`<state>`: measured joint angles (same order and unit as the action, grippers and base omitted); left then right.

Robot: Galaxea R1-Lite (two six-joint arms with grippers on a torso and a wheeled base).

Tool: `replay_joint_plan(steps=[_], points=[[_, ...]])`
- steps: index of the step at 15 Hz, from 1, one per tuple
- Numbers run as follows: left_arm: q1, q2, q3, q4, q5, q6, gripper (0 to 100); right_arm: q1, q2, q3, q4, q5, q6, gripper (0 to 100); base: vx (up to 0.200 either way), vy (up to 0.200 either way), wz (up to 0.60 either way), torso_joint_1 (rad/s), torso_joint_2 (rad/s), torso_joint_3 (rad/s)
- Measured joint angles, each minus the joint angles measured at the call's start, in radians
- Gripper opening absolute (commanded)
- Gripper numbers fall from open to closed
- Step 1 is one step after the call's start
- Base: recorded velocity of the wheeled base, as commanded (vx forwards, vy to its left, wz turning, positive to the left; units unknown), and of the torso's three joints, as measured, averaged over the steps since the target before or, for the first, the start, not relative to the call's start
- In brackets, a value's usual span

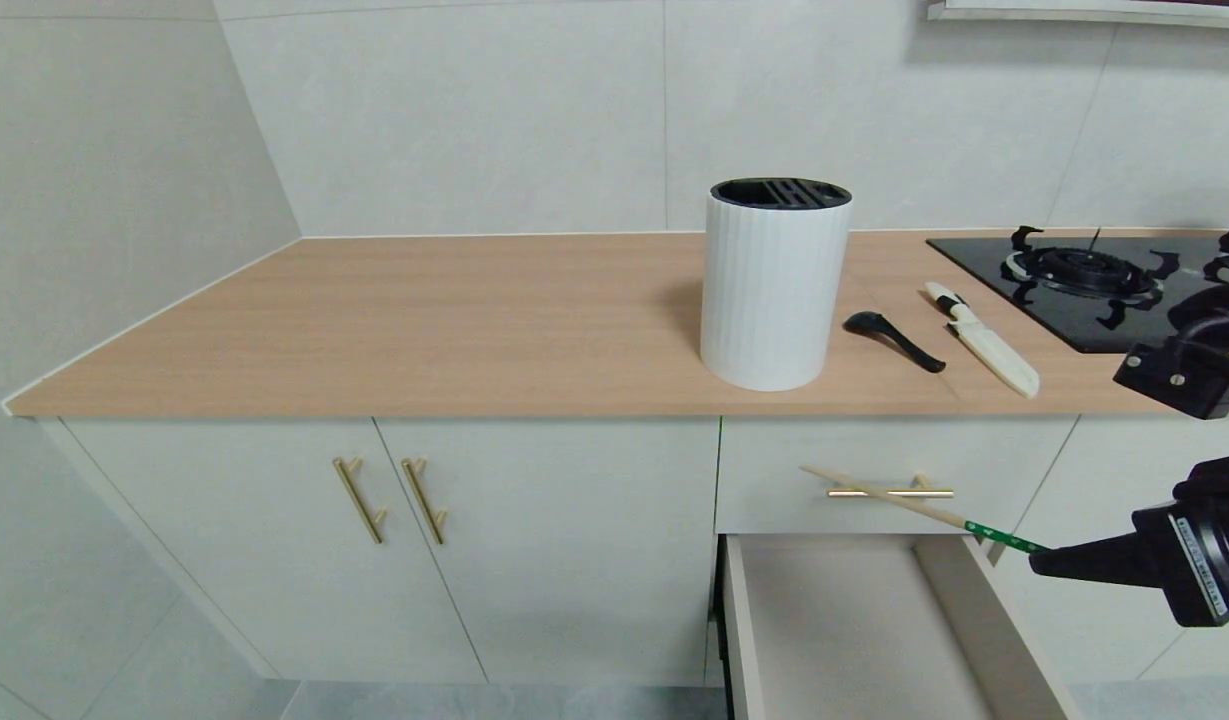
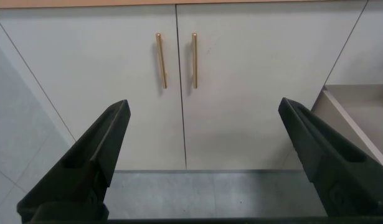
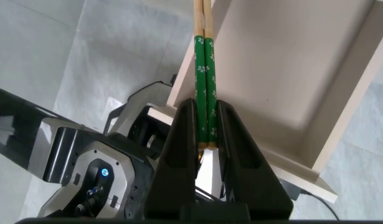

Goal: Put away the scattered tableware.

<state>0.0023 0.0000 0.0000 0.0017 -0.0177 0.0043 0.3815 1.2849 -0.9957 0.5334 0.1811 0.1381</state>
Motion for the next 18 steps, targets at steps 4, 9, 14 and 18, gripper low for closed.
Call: replay_joint_plan(steps=[4,9,14,18], points=[[-0.001,0.0,0.0,0.0,0.0,0.0,100,0.0,0.014,0.002,0.0,-0.001,0.0,0,0.0,0.0,0.0,-0.143,0.36,0.22],[0.0,0.0,0.0,0.0,0.0,0.0,100,0.0,0.025,0.007,-0.003,-0.002,0.0,0,0.0,0.0,0.0,-0.162,0.46,0.292],[0.0,0.0,0.0,0.0,0.0,0.0,100,0.0,0.034,0.02,-0.023,-0.002,-0.002,0,0.0,0.0,0.0,-0.131,0.45,0.321],[0.0,0.0,0.0,0.0,0.0,0.0,100,0.0,0.043,0.023,-0.024,-0.002,-0.002,0,0.0,0.0,0.0,-0.033,0.2,0.143]])
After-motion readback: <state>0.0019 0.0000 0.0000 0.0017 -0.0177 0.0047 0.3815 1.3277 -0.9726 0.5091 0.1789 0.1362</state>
